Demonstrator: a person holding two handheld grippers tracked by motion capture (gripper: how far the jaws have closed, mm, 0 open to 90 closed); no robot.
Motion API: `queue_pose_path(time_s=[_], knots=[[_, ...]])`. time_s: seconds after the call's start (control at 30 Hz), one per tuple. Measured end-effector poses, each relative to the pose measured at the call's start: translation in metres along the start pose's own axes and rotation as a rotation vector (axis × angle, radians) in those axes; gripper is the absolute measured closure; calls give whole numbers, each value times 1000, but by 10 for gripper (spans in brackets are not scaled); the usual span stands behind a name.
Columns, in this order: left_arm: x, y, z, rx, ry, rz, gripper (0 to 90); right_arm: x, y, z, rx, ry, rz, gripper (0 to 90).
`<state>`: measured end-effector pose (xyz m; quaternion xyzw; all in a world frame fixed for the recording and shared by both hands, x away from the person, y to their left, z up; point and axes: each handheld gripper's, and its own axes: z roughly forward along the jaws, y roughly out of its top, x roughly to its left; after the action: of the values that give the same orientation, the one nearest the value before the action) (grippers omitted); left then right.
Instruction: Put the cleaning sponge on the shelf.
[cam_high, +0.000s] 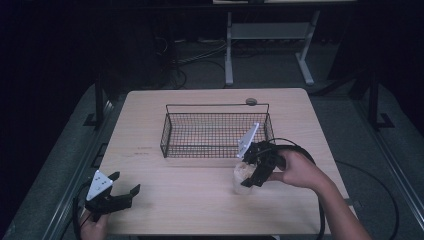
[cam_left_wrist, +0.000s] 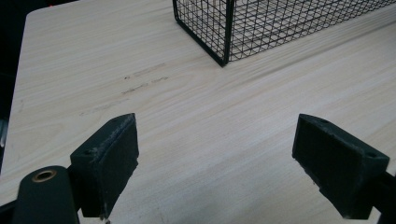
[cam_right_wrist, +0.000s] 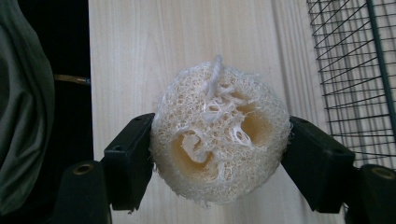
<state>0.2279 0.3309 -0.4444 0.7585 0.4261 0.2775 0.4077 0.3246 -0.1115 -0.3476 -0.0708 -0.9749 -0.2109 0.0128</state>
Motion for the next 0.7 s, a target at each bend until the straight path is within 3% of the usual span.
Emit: queue_pose_path(time_s=[0.27, 0.4, 0.7], knots=[[0, 1, 1, -4, 3, -9, 137, -4, 8, -21, -32, -10, -15, 283], [-2, 1, 2, 0, -3, -2, 137, -6, 12, -25, -23, -15, -19, 284], [-5, 2, 4, 9, -16, 15, 137, -22, 29, -35, -29, -32, -30, 284]])
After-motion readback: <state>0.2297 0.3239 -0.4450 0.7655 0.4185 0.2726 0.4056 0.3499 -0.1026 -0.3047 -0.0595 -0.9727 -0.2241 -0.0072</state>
